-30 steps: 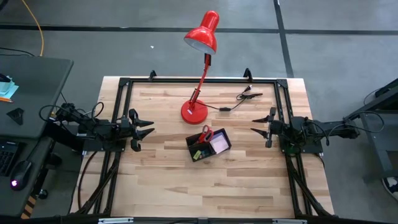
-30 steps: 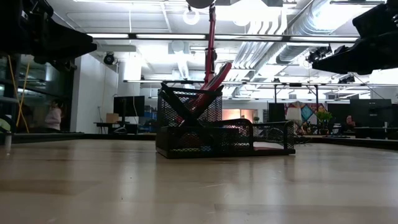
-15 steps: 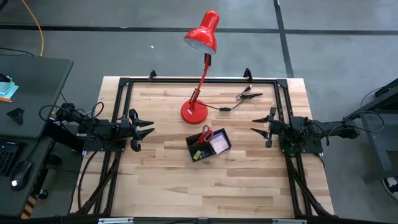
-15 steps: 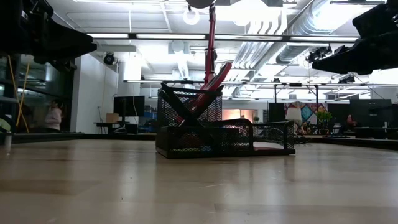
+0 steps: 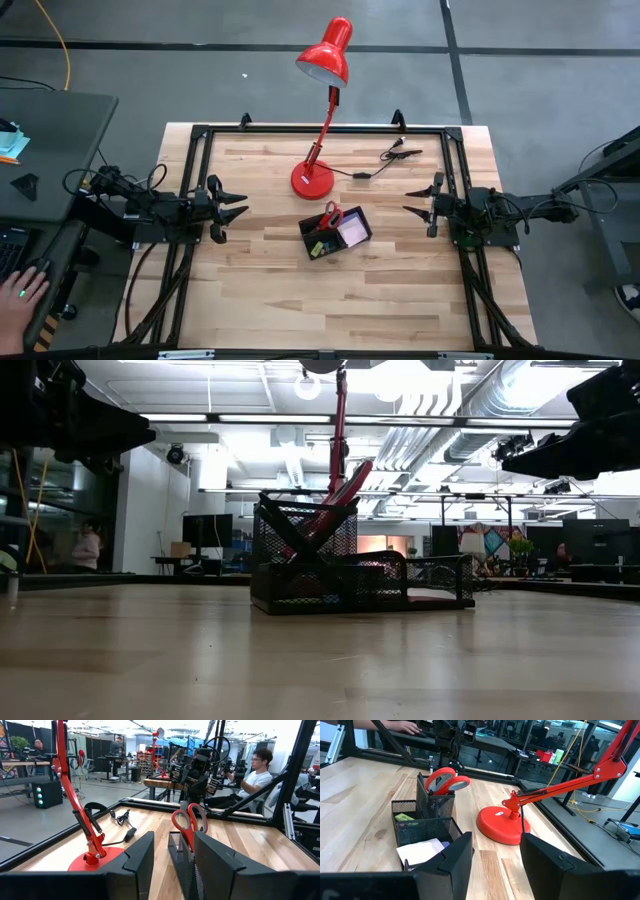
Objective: Pick and place office supplies into organizer
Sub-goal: Return to Home Position
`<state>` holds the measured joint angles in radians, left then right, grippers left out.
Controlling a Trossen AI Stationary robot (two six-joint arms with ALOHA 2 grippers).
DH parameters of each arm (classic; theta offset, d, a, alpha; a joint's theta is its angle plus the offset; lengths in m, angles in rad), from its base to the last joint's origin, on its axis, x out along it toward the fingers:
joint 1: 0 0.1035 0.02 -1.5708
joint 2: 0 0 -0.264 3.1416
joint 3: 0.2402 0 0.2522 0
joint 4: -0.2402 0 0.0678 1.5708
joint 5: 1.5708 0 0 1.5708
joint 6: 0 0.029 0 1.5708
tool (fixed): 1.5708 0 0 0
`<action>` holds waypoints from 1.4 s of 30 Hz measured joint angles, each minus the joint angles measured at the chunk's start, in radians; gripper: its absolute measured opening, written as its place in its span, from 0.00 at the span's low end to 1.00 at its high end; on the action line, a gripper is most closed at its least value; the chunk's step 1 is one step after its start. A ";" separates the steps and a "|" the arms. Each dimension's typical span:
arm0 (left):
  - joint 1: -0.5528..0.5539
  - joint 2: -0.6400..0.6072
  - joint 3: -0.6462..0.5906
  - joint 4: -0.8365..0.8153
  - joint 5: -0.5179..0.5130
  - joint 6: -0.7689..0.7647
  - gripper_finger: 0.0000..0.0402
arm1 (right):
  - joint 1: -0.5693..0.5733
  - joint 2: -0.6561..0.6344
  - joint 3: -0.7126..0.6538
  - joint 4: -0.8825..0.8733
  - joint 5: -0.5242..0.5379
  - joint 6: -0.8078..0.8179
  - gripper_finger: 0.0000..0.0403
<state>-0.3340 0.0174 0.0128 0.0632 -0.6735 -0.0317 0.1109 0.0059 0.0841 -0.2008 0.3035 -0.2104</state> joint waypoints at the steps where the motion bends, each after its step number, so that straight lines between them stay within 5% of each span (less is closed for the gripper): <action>1: 0.000 0.000 0.000 0.000 0.000 0.000 0.32 | 0.000 0.000 0.000 0.000 0.000 0.000 0.39; 42: 0.000 0.000 0.000 0.000 0.000 0.000 0.32 | 0.000 0.000 0.000 0.000 0.000 0.000 0.39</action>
<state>-0.3338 0.0170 0.0128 0.0631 -0.6734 -0.0316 0.1108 0.0059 0.0841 -0.2008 0.3035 -0.2104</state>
